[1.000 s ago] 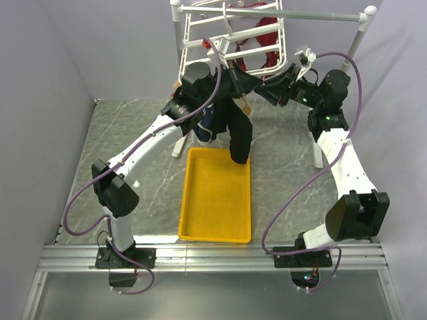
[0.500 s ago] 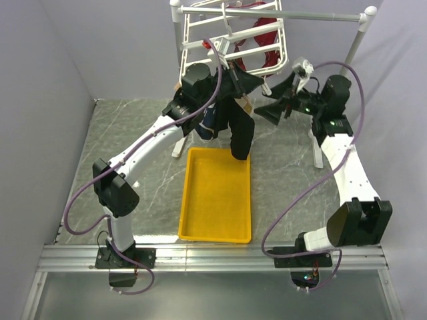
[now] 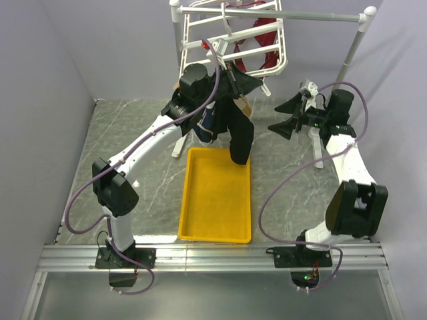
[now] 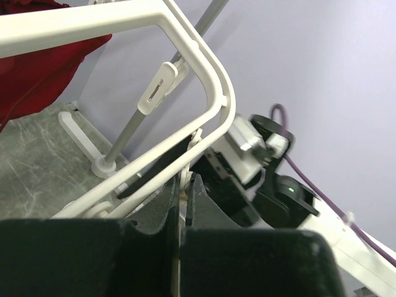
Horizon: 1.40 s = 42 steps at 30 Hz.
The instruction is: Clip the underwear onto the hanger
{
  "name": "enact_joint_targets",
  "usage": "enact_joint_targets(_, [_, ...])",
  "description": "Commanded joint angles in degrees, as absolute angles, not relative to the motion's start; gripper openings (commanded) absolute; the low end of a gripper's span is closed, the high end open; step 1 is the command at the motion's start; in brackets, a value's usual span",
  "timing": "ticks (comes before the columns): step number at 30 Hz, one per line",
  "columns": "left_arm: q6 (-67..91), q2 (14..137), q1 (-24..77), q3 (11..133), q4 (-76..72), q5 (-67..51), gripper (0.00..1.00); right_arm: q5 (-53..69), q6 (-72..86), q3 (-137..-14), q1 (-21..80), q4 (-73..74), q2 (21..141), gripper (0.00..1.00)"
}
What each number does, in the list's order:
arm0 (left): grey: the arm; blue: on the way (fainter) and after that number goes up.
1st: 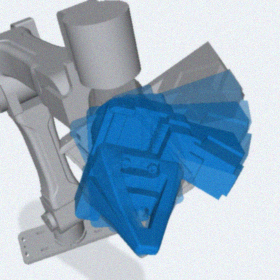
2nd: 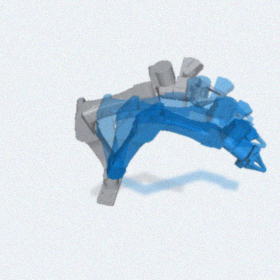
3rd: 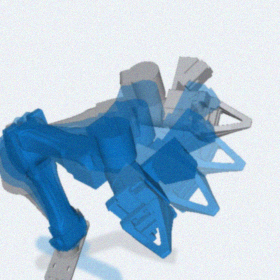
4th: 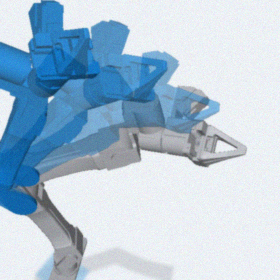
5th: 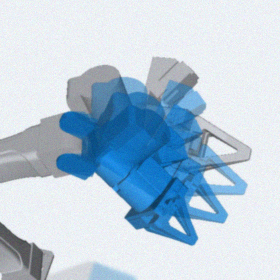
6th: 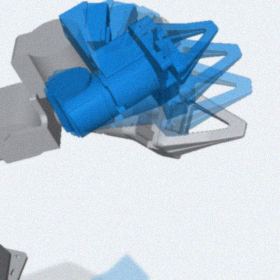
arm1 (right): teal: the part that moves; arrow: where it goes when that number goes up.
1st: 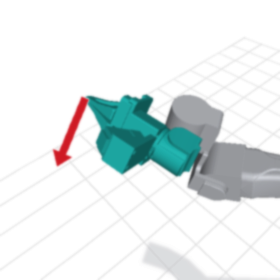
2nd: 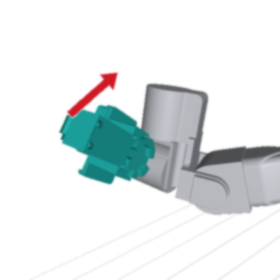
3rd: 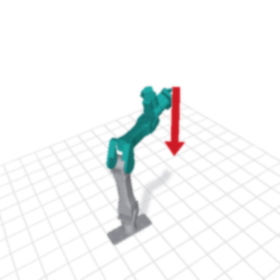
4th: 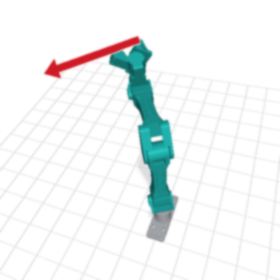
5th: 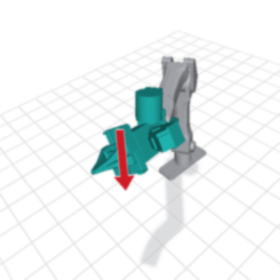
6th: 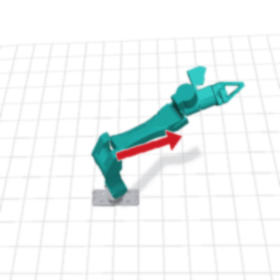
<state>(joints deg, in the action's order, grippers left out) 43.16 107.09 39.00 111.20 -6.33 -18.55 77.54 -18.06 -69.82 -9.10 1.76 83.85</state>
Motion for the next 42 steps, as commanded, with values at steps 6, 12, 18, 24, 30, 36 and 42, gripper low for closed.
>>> enact_joint_targets(6, [43.94, 104.33, 35.51, 111.09, -9.32, -19.68, 0.00, 78.84, -7.51, -74.89, -6.77, -21.35, 97.63, 0.96])
enact_joint_targets(12, [44.04, 104.15, 34.37, 111.62, -8.35, -23.02, 0.00, 81.03, 11.33, -79.62, -6.24, -37.17, 107.48, 0.96])
enact_joint_targets(18, [41.58, 101.61, 33.05, 109.34, -5.46, -25.40, 0.00, 81.74, 14.86, -82.18, -5.28, -41.22, 109.51, 0.96])
enact_joint_targets(24, [40.52, 99.23, 31.73, 106.88, -4.13, -27.68, 0.00, 83.67, 6.88, -81.21, -3.52, -34.39, 107.84, 0.96])
enact_joint_targets(30, [37.00, 97.12, 31.20, 105.91, -3.69, -30.05, 0.00, 84.20, 2.99, -81.30, -0.80, -30.76, 108.10, 0.97])
enact_joint_targets(36, [37.18, 95.98, 30.50, 104.59, -3.69, -31.73, 0.00, 85.96, 9.05, -83.75, 1.93, -37.87, 111.70, 0.97])
enact_joint_targets(42, [37.88, 95.54, 29.71, 102.92, -4.57, -33.22, 0.00, 88.06, 17.01, -89.20, 2.99, -45.57, 117.77, 0.98])
